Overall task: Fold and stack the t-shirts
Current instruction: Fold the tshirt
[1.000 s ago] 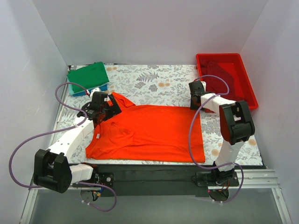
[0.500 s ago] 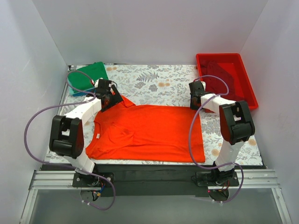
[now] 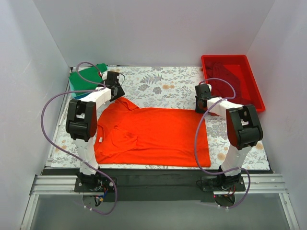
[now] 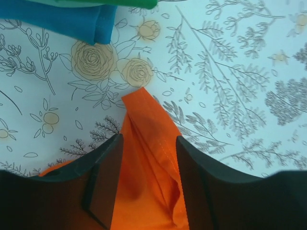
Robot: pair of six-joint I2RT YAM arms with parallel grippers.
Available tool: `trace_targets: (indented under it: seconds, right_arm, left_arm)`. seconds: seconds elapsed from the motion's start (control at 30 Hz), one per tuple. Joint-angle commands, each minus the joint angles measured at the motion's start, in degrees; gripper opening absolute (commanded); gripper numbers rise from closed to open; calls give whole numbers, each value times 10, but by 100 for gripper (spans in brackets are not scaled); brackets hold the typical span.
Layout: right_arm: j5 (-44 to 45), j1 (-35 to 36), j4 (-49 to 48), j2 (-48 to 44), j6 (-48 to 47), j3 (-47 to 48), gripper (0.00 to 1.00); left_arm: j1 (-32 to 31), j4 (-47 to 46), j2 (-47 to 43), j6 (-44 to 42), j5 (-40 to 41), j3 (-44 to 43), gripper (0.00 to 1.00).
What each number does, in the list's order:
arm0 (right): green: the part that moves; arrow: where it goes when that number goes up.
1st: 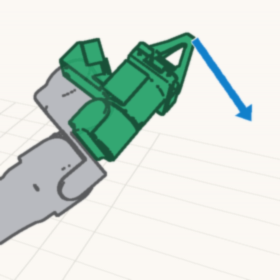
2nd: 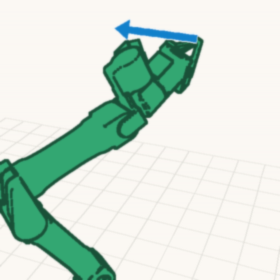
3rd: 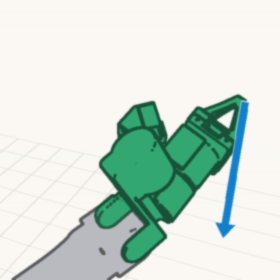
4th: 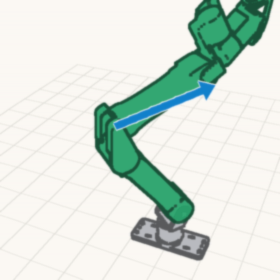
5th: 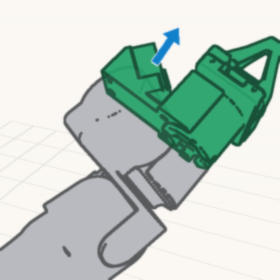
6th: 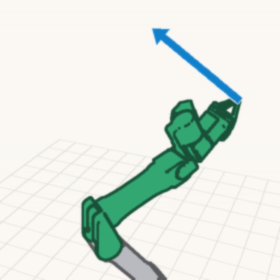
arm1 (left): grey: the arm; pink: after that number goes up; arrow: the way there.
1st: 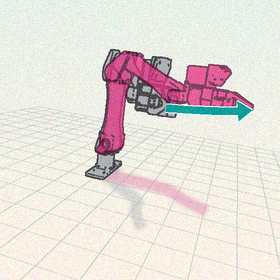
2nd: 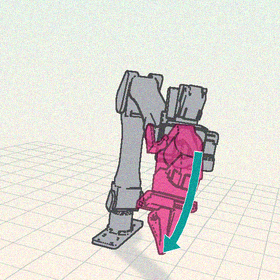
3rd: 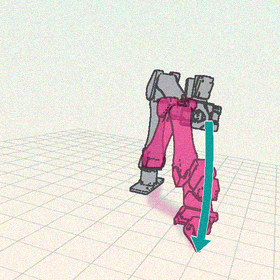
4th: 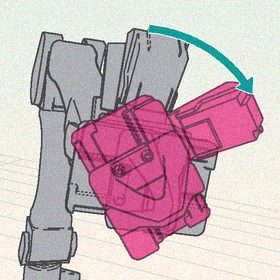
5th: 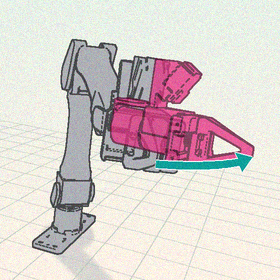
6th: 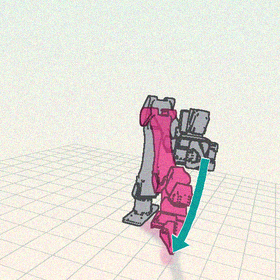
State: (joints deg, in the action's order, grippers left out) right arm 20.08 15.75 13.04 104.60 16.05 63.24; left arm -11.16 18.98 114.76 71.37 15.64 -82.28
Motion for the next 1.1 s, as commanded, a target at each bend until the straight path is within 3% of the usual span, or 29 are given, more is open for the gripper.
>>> trace_targets:
  seconds: [0.0,0.6,0.83,0.87,0.97,1.07]
  right_arm:
    - [-15,-1,2,-16,-6,-8,1]
    - [-23,-1,2,-2,-2,-17,1]
    - [-24,-1,3,1,-2,-12,1]
    - [-24,0,4,1,-4,-12,1]
    - [-23,-1,6,1,-5,-9,1]
    - [-25,-1,9,1,-7,-2,1]
  left_arm:
    - [14,-3,10,-19,13,-25,42]
    - [39,-25,73,-55,-28,-51,40]
    - [39,-30,75,-57,-34,-40,20]
    - [39,-32,77,-58,-35,-39,10]
    - [39,-33,80,-66,-35,-47,0]
    - [39,-26,81,-77,-31,-64,0]
